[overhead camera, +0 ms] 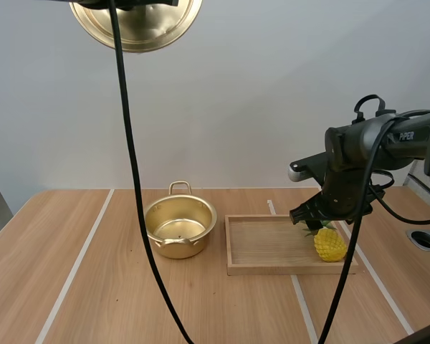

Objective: Open the pot, put the pineapple inside, and close it

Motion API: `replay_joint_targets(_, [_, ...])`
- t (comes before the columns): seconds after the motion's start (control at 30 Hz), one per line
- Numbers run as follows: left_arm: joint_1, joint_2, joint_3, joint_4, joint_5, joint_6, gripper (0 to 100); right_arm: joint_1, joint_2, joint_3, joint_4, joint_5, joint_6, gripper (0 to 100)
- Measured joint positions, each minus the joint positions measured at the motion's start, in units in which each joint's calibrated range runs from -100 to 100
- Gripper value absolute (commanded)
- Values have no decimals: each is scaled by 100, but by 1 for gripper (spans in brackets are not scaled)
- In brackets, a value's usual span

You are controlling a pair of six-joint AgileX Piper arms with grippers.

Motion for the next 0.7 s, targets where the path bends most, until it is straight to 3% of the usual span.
replay_joint_targets(0.43, [0,0,0,0,0,0,0,0,571,26,-52,-50,33,100])
replay_joint_targets(0.7, [0,0,0,0,0,0,0,-231,775,26,-175,-265,62,100])
